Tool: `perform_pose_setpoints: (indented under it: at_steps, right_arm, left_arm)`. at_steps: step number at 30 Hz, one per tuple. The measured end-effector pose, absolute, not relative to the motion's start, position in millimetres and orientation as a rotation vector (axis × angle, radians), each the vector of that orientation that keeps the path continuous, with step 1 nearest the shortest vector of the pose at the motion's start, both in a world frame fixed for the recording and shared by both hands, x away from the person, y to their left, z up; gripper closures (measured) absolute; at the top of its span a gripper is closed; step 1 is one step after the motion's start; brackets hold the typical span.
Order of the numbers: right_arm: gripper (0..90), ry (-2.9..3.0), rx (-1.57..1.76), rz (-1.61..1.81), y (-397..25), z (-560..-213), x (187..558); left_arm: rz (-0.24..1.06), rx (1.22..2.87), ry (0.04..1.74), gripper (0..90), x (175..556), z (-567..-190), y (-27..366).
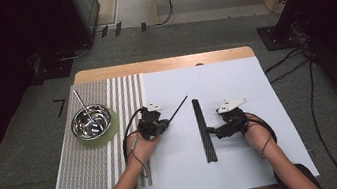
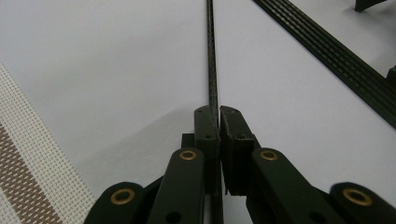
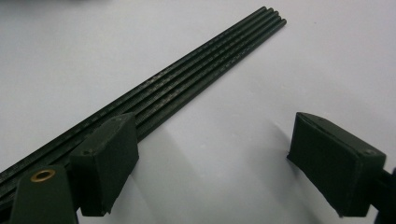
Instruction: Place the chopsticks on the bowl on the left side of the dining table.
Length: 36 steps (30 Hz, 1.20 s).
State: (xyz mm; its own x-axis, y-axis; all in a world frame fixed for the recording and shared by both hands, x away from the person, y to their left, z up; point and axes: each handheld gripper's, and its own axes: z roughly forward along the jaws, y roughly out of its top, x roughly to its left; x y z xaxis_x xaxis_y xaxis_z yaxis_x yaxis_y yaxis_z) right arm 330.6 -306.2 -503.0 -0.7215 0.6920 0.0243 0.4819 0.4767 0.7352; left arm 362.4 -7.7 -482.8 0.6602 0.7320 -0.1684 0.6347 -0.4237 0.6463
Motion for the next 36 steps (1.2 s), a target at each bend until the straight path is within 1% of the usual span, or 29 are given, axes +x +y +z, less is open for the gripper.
perform_pose_setpoints:
  at_steps: [10, 18, 29, 36]
  right_arm:
    - [15.2, 2.452, 0.998, 1.09, -306, -503, 331]
    - [15.2, 2.451, 0.999, 1.089, -306, -503, 331]
    - [15.2, 2.451, 0.998, 1.089, -306, -503, 331]
    - [15.2, 2.452, 1.001, 1.091, -306, -503, 331]
  left_arm:
    - [0.145, 2.153, 1.055, 87.7, 363, -478, -4]
    - [0.147, 2.142, 1.052, 87.7, 365, -470, 1]
    - [0.107, 2.138, 1.044, 87.7, 367, -463, 8]
    - [0.107, 2.125, 1.037, 87.6, 368, -454, 14]
